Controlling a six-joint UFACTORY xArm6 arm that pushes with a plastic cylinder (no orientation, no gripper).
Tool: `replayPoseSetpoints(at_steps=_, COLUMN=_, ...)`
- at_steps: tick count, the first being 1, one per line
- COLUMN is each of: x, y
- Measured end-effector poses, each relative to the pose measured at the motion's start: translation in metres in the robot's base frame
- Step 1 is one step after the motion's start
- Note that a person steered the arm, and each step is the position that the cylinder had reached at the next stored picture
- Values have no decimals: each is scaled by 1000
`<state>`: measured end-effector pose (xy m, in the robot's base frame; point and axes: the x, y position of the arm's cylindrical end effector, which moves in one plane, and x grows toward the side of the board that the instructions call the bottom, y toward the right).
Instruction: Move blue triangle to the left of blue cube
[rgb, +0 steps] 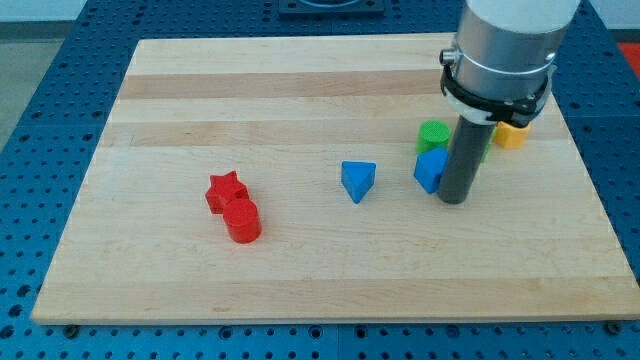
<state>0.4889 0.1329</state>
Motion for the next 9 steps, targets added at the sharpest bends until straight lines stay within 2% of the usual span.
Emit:
replayPoseSetpoints(at_steps=1, x=-8, y=0)
replayPoseSetpoints(at_steps=3, x=5, y=-2)
replayPoseSetpoints(at_steps=4, x=47, y=-30)
replayPoseSetpoints(at_steps=5, x=55, y=-67)
replayPoseSetpoints(at_steps=6, x=9, y=-83)
replayPoseSetpoints(at_steps=7, x=-18, y=-84)
replayPoseSetpoints(at_steps=8, x=-6, y=-97)
replayPoseSetpoints(at_steps=9, x=27, y=-130)
